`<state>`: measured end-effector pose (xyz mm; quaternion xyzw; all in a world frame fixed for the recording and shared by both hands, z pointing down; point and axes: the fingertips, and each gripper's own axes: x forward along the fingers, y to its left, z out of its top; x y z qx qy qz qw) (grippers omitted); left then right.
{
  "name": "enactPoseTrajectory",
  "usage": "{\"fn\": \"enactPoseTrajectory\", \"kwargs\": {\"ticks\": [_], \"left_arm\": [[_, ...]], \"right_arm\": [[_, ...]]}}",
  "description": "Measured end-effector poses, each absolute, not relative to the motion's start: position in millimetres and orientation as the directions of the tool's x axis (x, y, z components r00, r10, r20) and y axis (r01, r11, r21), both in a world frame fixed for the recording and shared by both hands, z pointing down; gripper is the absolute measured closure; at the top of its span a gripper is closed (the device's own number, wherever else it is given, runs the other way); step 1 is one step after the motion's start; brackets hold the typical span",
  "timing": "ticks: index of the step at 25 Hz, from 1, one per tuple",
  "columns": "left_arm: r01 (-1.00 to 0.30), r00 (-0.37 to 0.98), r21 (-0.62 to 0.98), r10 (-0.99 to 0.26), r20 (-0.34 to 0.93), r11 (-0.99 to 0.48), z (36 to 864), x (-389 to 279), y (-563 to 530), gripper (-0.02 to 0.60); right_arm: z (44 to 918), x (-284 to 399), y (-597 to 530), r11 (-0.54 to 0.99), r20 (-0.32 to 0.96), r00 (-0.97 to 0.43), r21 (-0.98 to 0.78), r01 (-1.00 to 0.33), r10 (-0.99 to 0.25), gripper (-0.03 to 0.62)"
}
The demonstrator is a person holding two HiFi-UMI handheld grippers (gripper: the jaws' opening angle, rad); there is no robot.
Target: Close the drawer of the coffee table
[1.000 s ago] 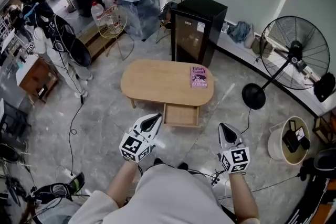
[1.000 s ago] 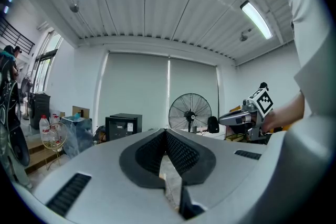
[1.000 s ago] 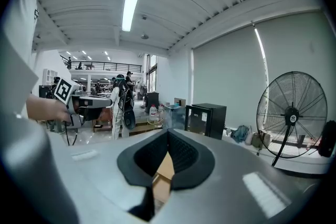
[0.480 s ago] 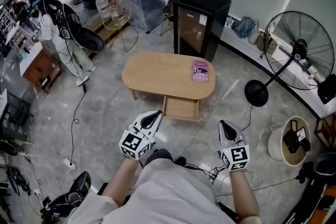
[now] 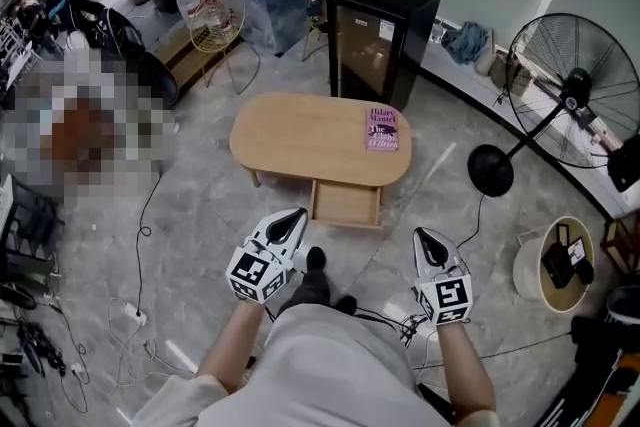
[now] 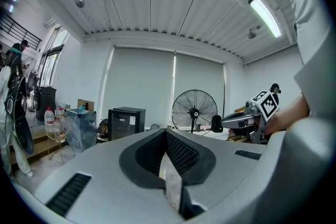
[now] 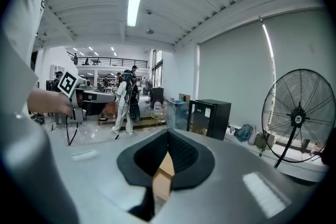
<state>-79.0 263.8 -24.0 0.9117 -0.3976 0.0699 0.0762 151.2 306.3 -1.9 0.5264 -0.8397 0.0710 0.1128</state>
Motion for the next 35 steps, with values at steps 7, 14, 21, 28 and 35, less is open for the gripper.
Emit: {"fn": "enactPoseTrajectory", "kwargs": {"ticks": [7,14,21,28,35], "left_arm": [[-0.716,0.696,0.11,-0.689,0.204,-0.69,-11,-85,213,0.574],[-0.681,0.727,0.134,-0.643,0.24,-0.72,2,-97,147,0.574],[-0.634,0.765,0.157,-0.584,0.271,-0.757,26,-113,75,0.574],[-0.594,0.796,0.177,-0.541,0.272,-0.784,33,-129,21,0.574],[-0.585,0.804,0.203,-0.529,0.271,-0.785,41,-137,3,0.574]], "right_arm": [[10,143,261,0.411,0.299,-0.395,-0.008,-0.911,-0.869,0.583],[26,128,206,0.366,0.349,-0.353,-0.03,-0.93,-0.868,0.583],[52,109,153,0.307,0.403,-0.298,-0.042,-0.951,-0.865,0.583],[57,91,115,0.267,0.439,-0.253,-0.029,-0.963,-0.862,0.583],[58,81,102,0.267,0.46,-0.243,-0.013,-0.964,-0.854,0.583]]}}
